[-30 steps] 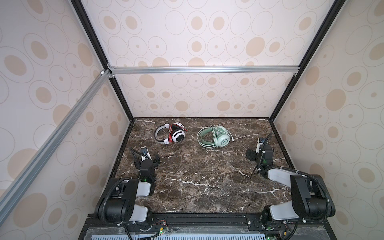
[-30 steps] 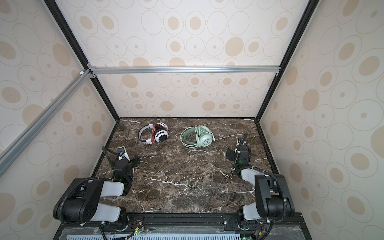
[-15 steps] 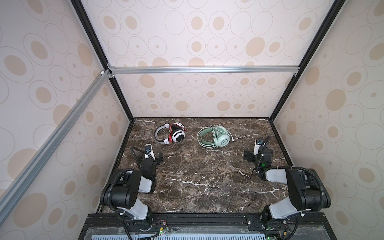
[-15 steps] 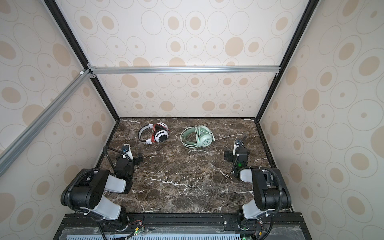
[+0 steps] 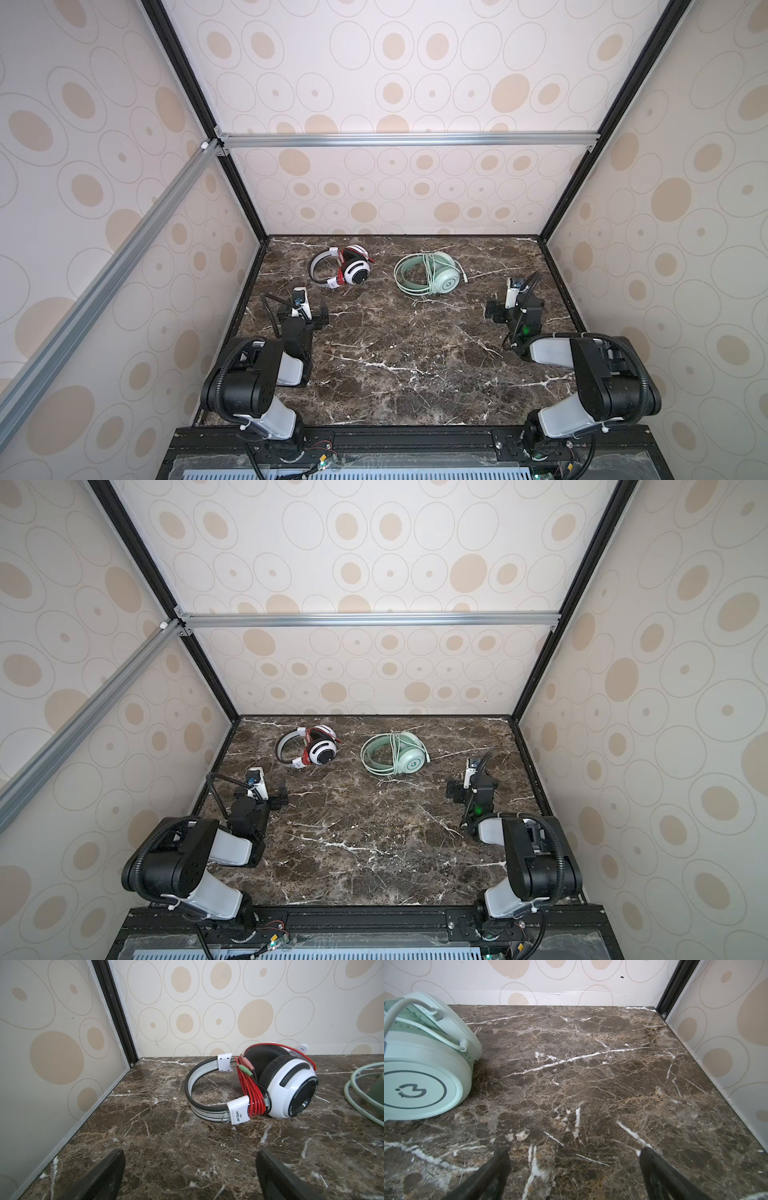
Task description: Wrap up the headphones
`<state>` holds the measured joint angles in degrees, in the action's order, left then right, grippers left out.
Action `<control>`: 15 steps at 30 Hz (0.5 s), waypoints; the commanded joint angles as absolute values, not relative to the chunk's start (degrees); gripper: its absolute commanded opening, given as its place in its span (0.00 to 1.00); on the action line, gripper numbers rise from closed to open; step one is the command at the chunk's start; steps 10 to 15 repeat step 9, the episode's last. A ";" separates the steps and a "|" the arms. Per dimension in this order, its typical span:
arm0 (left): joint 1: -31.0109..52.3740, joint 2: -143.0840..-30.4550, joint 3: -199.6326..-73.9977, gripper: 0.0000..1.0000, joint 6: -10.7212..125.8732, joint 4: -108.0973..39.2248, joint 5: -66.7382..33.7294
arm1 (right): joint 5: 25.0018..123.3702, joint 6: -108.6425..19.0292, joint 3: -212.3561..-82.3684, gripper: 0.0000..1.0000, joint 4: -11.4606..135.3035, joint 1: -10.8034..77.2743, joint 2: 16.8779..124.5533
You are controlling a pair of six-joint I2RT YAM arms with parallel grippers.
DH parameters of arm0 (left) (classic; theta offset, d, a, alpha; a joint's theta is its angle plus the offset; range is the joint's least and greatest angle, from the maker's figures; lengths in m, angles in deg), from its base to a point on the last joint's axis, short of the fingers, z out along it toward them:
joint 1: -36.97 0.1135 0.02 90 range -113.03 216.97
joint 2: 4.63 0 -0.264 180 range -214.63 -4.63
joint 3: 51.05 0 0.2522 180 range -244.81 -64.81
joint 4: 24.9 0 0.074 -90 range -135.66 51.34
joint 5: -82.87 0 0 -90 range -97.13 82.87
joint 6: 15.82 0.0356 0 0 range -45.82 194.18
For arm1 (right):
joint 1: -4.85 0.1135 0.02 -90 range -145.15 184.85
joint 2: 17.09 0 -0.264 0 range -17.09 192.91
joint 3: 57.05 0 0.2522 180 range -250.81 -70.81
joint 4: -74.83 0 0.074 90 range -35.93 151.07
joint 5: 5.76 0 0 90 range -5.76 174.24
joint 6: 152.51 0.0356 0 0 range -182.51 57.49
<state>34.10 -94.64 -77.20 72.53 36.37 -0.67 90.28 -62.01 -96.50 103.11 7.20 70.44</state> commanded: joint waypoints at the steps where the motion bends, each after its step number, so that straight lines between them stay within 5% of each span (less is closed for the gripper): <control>1: 34.55 -95.07 -77.71 0.98 74.21 38.87 -1.33 | 90.58 -62.86 -96.12 1.00 104.56 7.64 71.01; 15: 34.60 -95.02 -77.78 0.98 74.10 38.66 -1.42 | 90.35 -63.06 -94.95 1.00 106.04 7.65 70.38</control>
